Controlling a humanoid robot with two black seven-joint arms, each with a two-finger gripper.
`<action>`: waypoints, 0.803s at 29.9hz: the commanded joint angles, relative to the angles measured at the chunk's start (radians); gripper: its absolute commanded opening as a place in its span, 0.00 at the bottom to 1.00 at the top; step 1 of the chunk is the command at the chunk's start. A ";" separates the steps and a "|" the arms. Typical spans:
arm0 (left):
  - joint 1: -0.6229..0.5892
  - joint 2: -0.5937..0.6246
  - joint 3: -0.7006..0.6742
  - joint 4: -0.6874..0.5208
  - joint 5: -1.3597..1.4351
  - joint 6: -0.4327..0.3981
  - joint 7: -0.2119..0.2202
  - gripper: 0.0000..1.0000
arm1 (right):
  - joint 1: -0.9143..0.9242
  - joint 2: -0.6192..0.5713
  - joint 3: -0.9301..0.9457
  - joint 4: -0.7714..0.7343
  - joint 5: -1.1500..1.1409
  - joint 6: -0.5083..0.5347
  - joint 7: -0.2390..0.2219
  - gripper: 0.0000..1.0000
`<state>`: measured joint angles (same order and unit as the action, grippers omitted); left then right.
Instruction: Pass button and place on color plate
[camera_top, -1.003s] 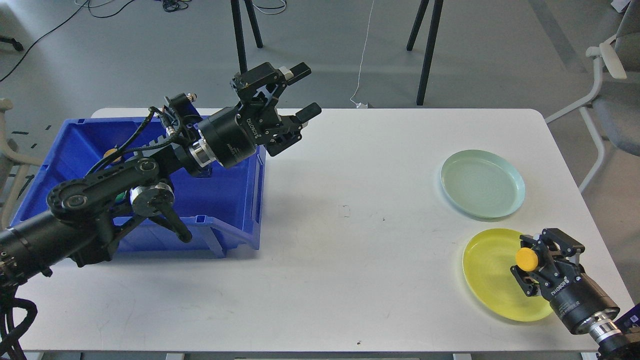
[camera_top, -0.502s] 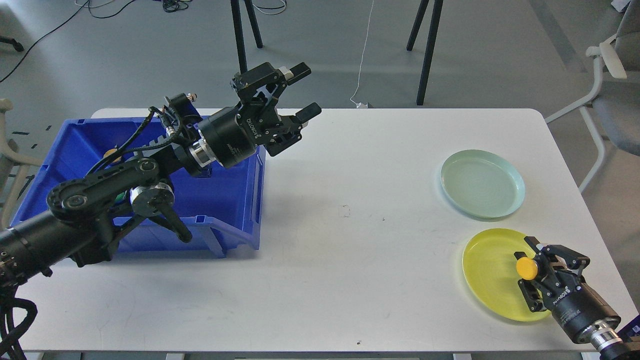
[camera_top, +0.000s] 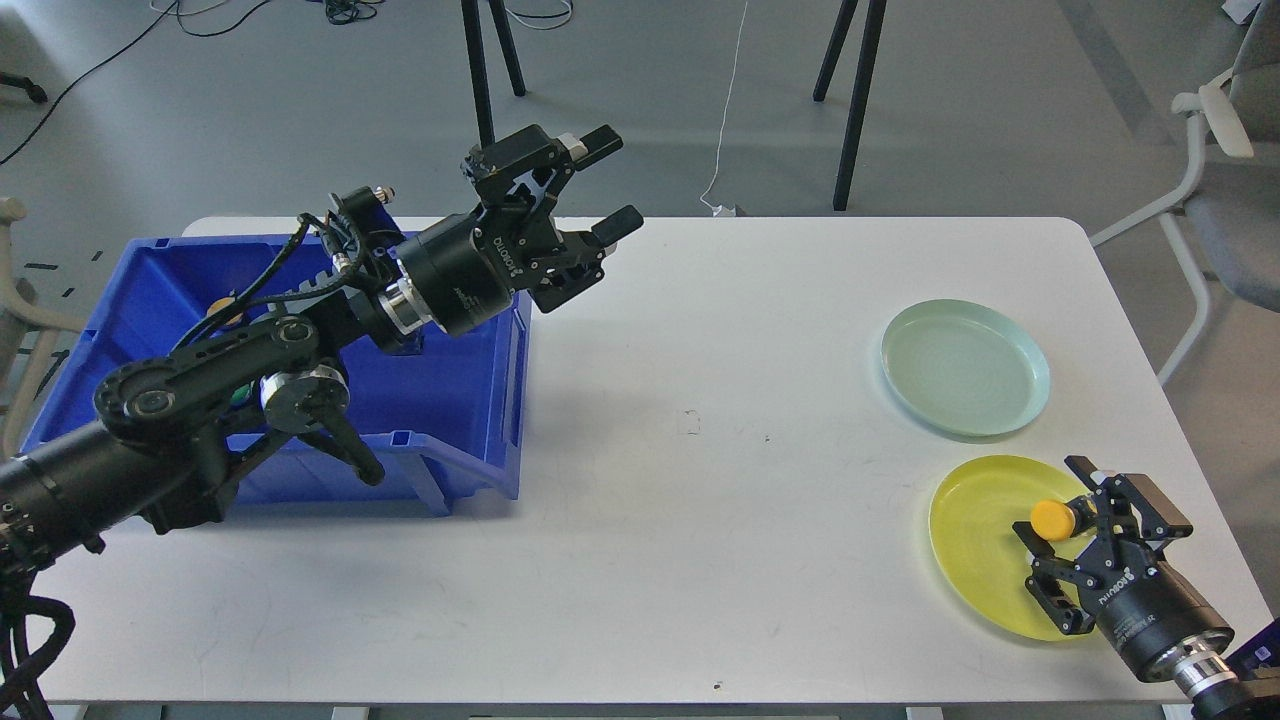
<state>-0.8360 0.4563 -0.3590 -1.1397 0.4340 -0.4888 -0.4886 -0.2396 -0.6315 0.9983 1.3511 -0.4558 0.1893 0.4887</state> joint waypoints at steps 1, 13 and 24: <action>0.000 -0.001 -0.001 0.000 -0.003 0.000 0.000 0.82 | 0.009 0.016 0.005 0.034 0.019 0.016 0.000 0.94; -0.003 0.021 -0.024 -0.006 0.002 0.000 0.000 0.82 | 0.143 0.035 0.117 0.180 0.084 0.055 0.000 0.94; -0.188 0.389 0.108 -0.184 0.251 0.027 0.000 0.82 | 0.436 0.041 0.154 0.146 0.293 0.062 0.000 0.97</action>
<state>-0.9445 0.7432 -0.3474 -1.3091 0.6006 -0.4819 -0.4892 0.1447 -0.5955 1.1576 1.5048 -0.1793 0.2523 0.4887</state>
